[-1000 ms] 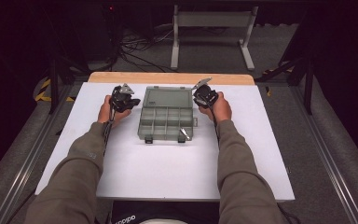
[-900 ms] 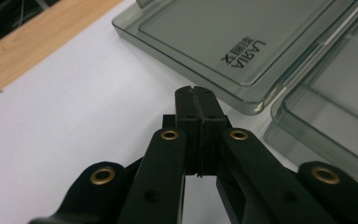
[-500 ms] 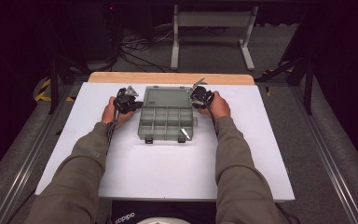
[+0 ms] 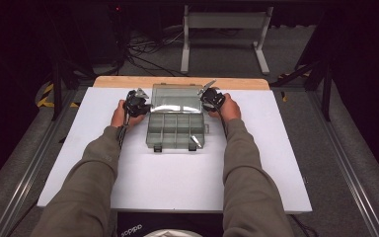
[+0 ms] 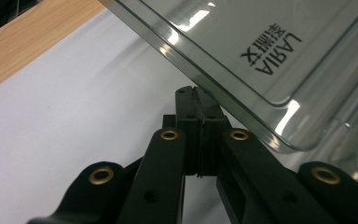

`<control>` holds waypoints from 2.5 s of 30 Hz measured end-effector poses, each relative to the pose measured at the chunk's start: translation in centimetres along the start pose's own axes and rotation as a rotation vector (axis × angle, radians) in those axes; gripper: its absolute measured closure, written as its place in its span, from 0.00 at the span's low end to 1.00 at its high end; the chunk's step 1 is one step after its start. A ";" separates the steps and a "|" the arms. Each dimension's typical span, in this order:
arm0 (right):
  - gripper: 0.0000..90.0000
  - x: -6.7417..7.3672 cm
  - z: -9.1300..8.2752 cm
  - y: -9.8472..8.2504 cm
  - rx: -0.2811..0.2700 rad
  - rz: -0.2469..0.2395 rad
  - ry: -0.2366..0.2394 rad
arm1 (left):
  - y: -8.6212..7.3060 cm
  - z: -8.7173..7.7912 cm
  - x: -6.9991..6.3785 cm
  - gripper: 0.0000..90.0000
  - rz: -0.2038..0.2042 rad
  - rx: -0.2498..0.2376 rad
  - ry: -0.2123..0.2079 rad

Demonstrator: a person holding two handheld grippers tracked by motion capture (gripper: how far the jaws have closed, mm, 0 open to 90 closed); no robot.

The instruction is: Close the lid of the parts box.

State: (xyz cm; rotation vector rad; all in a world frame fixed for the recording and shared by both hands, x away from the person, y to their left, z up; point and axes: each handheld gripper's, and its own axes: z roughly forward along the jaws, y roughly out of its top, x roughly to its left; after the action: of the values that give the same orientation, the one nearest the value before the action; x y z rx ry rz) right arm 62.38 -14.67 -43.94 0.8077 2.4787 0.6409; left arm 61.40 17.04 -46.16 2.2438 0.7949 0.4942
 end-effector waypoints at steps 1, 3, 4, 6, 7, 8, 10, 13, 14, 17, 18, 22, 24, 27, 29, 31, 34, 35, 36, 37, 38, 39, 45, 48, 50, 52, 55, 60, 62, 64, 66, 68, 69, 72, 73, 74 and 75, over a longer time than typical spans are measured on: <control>1.00 0.0 0.1 0.1 0.002 -0.005 -0.009 | 0.0 0.0 0.0 1.00 0.000 0.000 0.000; 1.00 0.1 0.1 0.2 0.002 -0.003 -0.023 | 0.0 0.2 0.1 1.00 -0.009 -0.010 0.005; 1.00 0.1 0.2 0.2 -0.006 0.004 -0.028 | 0.0 0.2 0.1 1.00 -0.017 -0.012 0.000; 1.00 0.1 0.4 0.2 -0.018 0.024 -0.042 | 0.1 0.3 0.1 1.00 -0.010 -0.014 0.004; 1.00 0.2 0.4 0.2 -0.024 0.035 -0.049 | 0.1 0.3 0.1 1.00 -0.009 -0.015 0.003; 1.00 0.2 0.4 0.1 -0.029 0.045 -0.054 | 0.1 0.3 0.1 1.00 -0.010 -0.015 0.005; 1.00 0.2 0.4 0.0 -0.041 0.058 -0.055 | 0.2 0.3 0.1 1.00 -0.007 -0.017 0.015; 1.00 0.2 0.2 -0.1 -0.067 0.082 -0.076 | 0.4 0.2 -0.1 1.00 -0.004 -0.022 0.022; 1.00 0.2 0.1 -0.1 -0.074 0.089 -0.080 | 0.5 0.2 -0.1 1.00 -0.004 -0.030 0.022; 1.00 0.1 -0.1 -0.2 -0.091 0.099 -0.085 | 0.7 -0.1 0.0 1.00 0.000 -0.042 0.036; 1.00 0.1 -0.2 -0.3 -0.105 0.108 -0.088 | 0.8 -0.2 0.0 1.00 -0.001 -0.043 0.034; 1.00 -0.2 -0.8 -0.3 -0.137 0.114 -0.103 | 1.4 -0.7 0.2 1.00 -0.013 -0.070 0.053; 1.00 -0.3 -1.0 -0.3 -0.151 0.118 -0.106 | 1.6 -0.9 0.3 1.00 -0.012 -0.082 0.055; 1.00 -0.3 -1.3 -0.3 -0.168 0.121 -0.105 | 2.0 -1.0 0.3 1.00 -0.011 -0.093 0.064; 1.00 -0.3 -1.4 -0.2 -0.179 0.116 -0.107 | 2.0 -1.1 0.2 1.00 -0.012 -0.100 0.073; 1.00 -0.3 -1.5 -0.2 -0.188 0.116 -0.108 | 2.1 -1.1 0.2 1.00 -0.019 -0.112 0.072; 1.00 -0.3 -1.9 0.0 -0.211 0.116 -0.132 | 2.3 -1.4 0.1 1.00 -0.013 -0.118 0.084; 1.00 -0.3 -2.1 0.1 -0.224 0.113 -0.137 | 2.4 -1.5 0.1 1.00 -0.011 -0.123 0.089; 1.00 -0.3 -2.3 0.2 -0.229 0.111 -0.144 | 2.5 -1.6 0.2 0.99 -0.009 -0.127 0.096; 1.00 -0.3 -2.4 0.3 -0.237 0.107 -0.149 | 2.5 -1.8 0.1 0.99 -0.013 -0.132 0.096; 1.00 -0.2 -2.6 0.4 -0.243 0.106 -0.154 | 2.6 -1.9 0.2 0.99 -0.009 -0.136 0.100; 1.00 -0.2 -2.7 0.4 -0.247 0.104 -0.161 | 2.7 -2.0 0.1 1.00 -0.003 -0.138 0.110; 1.00 0.0 -3.9 0.9 -0.297 0.099 -0.184 | 3.2 -3.2 0.0 1.00 -0.007 -0.181 0.123; 1.00 0.1 -4.4 1.1 -0.309 0.094 -0.198 | 3.4 -3.4 -0.3 1.00 -0.005 -0.179 0.139; 1.00 0.2 -5.0 1.3 -0.328 0.101 -0.210 | 3.6 -3.7 -0.5 1.00 -0.014 -0.203 0.139; 1.00 0.3 -5.5 1.4 -0.347 0.110 -0.210 | 3.7 -4.0 -0.6 1.00 -0.013 -0.214 0.145; 1.00 0.5 -5.9 1.5 -0.349 0.106 -0.221 | 3.8 -4.4 -0.7 1.00 -0.014 -0.226 0.157; 1.00 0.9 -6.9 1.9 -0.366 0.111 -0.232 | 4.2 -5.5 -1.0 1.00 -0.012 -0.251 0.159; 1.00 1.1 -7.3 1.9 -0.369 0.113 -0.242 | 4.2 -5.7 -1.1 1.00 -0.017 -0.256 0.163; 1.00 1.3 -7.6 2.0 -0.375 0.114 -0.246 | 4.2 -5.9 -1.3 1.00 -0.005 -0.250 0.174; 1.00 1.4 -7.9 2.0 -0.377 0.109 -0.249 | 4.2 -6.2 -1.5 1.00 -0.006 -0.254 0.178; 1.00 1.6 -8.1 1.9 -0.377 0.104 -0.254 | 4.3 -6.5 -1.6 1.00 -0.006 -0.255 0.184; 1.00 1.7 -8.2 1.9 -0.382 0.108 -0.254 | 4.3 -6.5 -1.7 1.00 -0.006 -0.253 0.187; 1.00 2.0 -8.4 1.7 -0.389 0.105 -0.262 | 4.4 -6.7 -1.9 1.00 -0.002 -0.242 0.197; 1.00 2.1 -8.5 1.6 -0.388 0.099 -0.265 | 4.4 -6.9 -2.0 1.00 0.009 -0.235 0.199; 1.00 2.2 -8.5 1.5 -0.390 0.098 -0.265 | 4.4 -6.9 -2.0 1.00 0.009 -0.235 0.199; 1.00 2.3 -8.6 1.5 -0.393 0.101 -0.267 | 4.6 -7.1 -2.2 1.00 0.015 -0.236 0.201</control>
State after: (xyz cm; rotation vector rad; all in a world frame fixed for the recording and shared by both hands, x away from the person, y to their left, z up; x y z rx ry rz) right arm 56.67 -14.60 -36.98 0.8049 1.9961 0.9516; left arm 57.75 16.47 -38.26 2.0045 0.7769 0.7886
